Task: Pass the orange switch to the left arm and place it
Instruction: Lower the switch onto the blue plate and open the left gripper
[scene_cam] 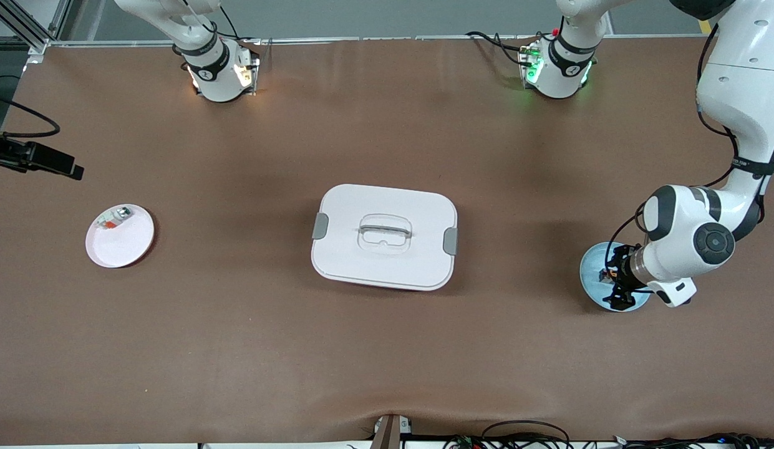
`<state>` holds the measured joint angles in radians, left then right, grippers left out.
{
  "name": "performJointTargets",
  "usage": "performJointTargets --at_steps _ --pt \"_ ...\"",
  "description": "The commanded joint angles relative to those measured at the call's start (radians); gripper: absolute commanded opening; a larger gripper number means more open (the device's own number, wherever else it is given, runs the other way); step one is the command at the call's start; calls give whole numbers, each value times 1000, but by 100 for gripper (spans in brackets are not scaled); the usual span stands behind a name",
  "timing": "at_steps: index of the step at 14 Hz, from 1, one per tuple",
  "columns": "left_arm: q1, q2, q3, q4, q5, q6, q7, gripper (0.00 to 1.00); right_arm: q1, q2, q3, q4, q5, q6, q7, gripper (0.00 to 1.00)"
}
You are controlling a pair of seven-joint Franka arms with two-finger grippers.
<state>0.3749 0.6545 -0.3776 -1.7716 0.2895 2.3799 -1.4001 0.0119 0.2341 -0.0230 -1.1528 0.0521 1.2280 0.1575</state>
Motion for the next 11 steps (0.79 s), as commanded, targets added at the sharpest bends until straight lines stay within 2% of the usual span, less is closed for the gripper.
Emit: performJointTargets --at_steps 1,5,8,9,11 --pt "-5 -44 3 -11 -41 -25 219 100 2 -62 -2 -80 9 27 5 100" --pt "-22 -94 11 -42 -121 -27 725 100 11 -90 -3 -108 9 39 5 100" --pt "-33 -134 20 -45 -223 -27 1077 100 8 -146 -5 -195 8 91 5 100" --pt "-50 -150 34 -46 -233 -27 1174 100 7 -165 -6 -224 8 106 5 100" --pt "-86 -185 65 -60 -266 -27 1250 100 7 -196 -14 -274 8 139 5 100"
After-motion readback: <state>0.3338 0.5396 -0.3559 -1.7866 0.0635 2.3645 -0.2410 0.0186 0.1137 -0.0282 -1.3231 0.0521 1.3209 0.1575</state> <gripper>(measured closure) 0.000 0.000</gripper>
